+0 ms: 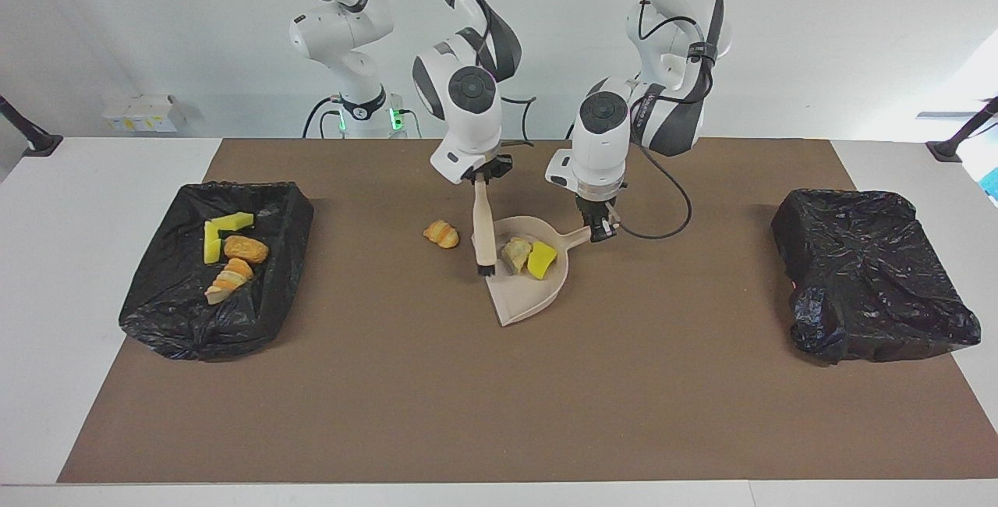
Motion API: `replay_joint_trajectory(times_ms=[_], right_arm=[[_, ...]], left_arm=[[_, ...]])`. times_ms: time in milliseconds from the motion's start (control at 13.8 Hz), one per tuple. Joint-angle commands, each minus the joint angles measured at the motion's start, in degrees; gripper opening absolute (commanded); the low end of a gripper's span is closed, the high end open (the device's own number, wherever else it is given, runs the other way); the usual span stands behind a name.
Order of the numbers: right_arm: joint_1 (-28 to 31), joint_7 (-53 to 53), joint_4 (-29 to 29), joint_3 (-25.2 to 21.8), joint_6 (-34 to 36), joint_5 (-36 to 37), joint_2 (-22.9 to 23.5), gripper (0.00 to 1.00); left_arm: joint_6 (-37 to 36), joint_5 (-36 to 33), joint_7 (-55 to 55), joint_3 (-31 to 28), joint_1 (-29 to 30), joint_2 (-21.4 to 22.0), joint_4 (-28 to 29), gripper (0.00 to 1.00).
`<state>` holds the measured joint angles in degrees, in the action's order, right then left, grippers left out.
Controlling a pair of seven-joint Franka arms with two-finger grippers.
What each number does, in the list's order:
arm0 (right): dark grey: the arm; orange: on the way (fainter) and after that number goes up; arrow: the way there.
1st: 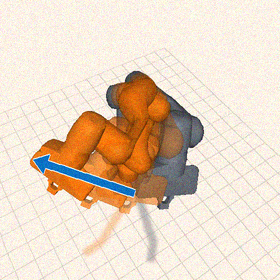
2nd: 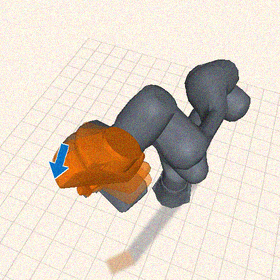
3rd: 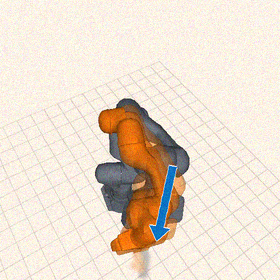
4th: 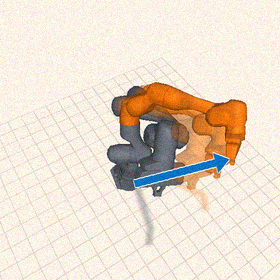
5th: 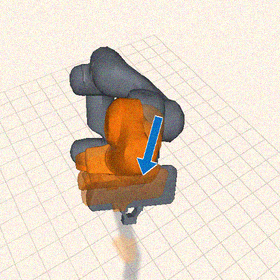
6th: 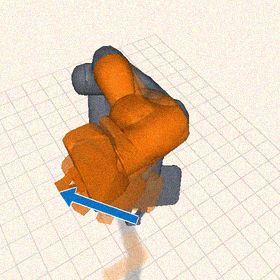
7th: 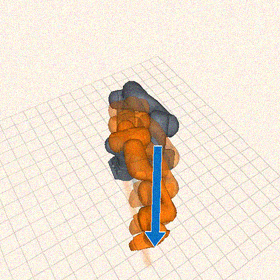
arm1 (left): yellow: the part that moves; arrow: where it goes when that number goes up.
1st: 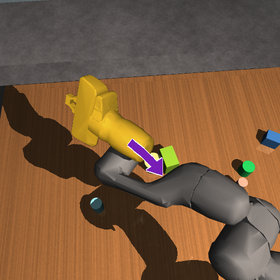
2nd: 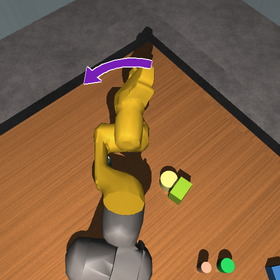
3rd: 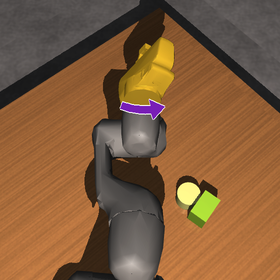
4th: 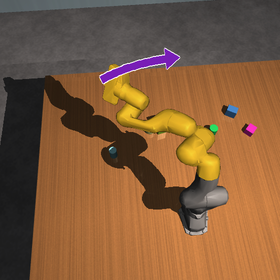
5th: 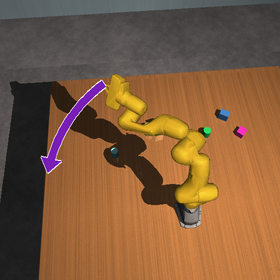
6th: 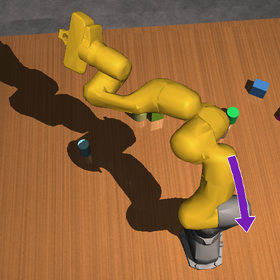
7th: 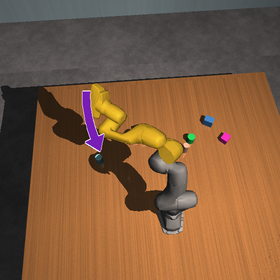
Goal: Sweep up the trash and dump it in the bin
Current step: 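Sweep bread and sponge pieces into the dustpan with the right gripper's brush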
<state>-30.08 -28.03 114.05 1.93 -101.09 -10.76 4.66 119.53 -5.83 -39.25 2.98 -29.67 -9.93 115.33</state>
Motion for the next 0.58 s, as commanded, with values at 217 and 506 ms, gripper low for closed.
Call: replay_joint_trajectory(times_ms=[217,506], right_arm=[[4.0,-13.2,7.0,0.2,6.7,-1.3,-7.0,0.00],[5.5,-12.8,19.6,0.3,1.6,-1.3,-14.5,0.00]], left_arm=[[2.2,-1.3,-1.1,0.1,0.1,0.3,1.8,0.00],[1.9,-5.1,-1.3,0.1,-0.5,0.3,1.8,0.00]])
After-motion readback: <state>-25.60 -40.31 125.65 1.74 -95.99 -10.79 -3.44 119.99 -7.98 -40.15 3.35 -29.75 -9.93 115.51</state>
